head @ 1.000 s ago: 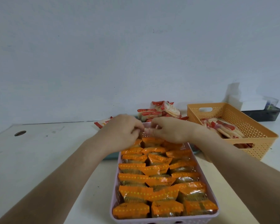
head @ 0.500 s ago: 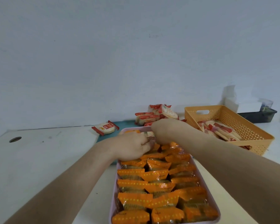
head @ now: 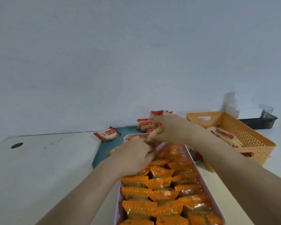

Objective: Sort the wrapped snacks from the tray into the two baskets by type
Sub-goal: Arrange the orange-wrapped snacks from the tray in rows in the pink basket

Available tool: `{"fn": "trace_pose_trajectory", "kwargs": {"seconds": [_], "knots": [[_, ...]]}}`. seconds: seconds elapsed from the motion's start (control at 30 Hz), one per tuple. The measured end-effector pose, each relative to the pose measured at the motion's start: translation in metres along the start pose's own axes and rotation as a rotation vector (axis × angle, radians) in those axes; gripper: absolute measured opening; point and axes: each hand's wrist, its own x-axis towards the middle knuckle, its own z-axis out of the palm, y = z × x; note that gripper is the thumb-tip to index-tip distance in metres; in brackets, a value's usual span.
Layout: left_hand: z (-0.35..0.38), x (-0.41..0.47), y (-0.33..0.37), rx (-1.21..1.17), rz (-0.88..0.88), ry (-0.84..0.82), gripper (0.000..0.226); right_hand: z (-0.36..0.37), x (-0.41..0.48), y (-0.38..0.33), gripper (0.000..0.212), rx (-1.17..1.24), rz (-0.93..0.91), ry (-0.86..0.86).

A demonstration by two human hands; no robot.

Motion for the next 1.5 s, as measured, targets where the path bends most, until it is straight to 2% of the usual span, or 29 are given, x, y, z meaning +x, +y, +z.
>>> {"fn": "trace_pose_trajectory", "kwargs": {"seconds": [0.07, 0.13, 0.2, 0.27, 0.33, 0.43, 0.5, 0.6, 0.7, 0.77, 0.8, 0.87, 0.93, 1.0, 1.07, 1.17, 1.23, 1.33, 1.5], "knots": [[-0.001, -0.002, 0.001, -0.023, 0.009, 0.069, 0.04, 0.002, -0.002, 0.005, 0.025, 0.07, 0.018, 0.112], [-0.003, -0.004, 0.004, -0.09, -0.026, 0.211, 0.03, 0.006, -0.002, 0.01, 0.033, 0.06, 0.004, 0.167], [-0.005, -0.006, 0.002, -0.132, -0.1, 0.415, 0.025, 0.007, -0.003, 0.011, 0.029, 0.092, -0.027, 0.039], [-0.009, -0.008, -0.005, -0.137, -0.178, 0.517, 0.02, 0.008, -0.003, 0.009, 0.031, 0.111, -0.079, -0.202], [-0.01, -0.01, -0.013, -0.072, -0.178, 0.416, 0.021, 0.008, -0.006, 0.006, 0.039, 0.084, -0.105, -0.299], [-0.011, -0.016, -0.017, -0.084, -0.152, 0.202, 0.024, 0.007, -0.009, 0.006, 0.042, 0.115, -0.051, -0.186], [-0.012, -0.017, -0.018, -0.073, -0.123, 0.198, 0.026, 0.007, -0.013, 0.008, 0.039, 0.034, -0.032, -0.162], [-0.014, -0.016, -0.013, 0.126, -0.087, 0.154, 0.03, -0.002, -0.02, 0.011, 0.04, -0.096, 0.024, -0.244], [-0.016, -0.011, -0.006, 0.219, -0.099, 0.237, 0.037, -0.01, -0.025, 0.015, 0.043, -0.059, 0.054, -0.288], [-0.02, -0.004, 0.002, 0.174, -0.04, 0.26, 0.036, -0.008, -0.024, 0.016, 0.046, -0.015, 0.041, -0.274], [-0.022, 0.002, 0.006, 0.103, -0.014, 0.222, 0.035, -0.005, -0.023, 0.017, 0.047, 0.024, 0.039, -0.269], [-0.026, 0.013, 0.012, -0.037, -0.012, 0.067, 0.031, 0.002, -0.022, 0.019, 0.044, 0.115, 0.038, -0.256], [-0.024, 0.021, 0.013, -0.06, -0.033, -0.047, 0.029, 0.009, -0.025, 0.023, 0.037, 0.14, 0.02, -0.202], [-0.02, 0.024, 0.008, -0.012, -0.051, -0.046, 0.028, 0.012, -0.028, 0.026, 0.035, 0.058, -0.006, -0.104], [-0.017, 0.025, 0.001, 0.054, -0.057, -0.004, 0.025, 0.009, -0.03, 0.026, 0.038, -0.137, -0.045, -0.014], [-0.015, 0.021, -0.003, 0.039, -0.025, -0.005, 0.025, 0.009, -0.034, 0.023, 0.032, -0.251, -0.087, -0.004], [-0.013, 0.018, 0.001, 0.002, 0.002, -0.058, 0.032, 0.015, -0.038, 0.022, 0.029, -0.219, -0.101, -0.008], [-0.007, 0.015, 0.002, 0.026, 0.042, -0.056, 0.043, 0.03, -0.042, 0.025, 0.032, -0.066, -0.105, 0.085], [-0.005, 0.009, 0.0, -0.034, 0.022, -0.041, 0.039, 0.037, -0.044, 0.032, 0.033, -0.009, -0.095, 0.119]]}}
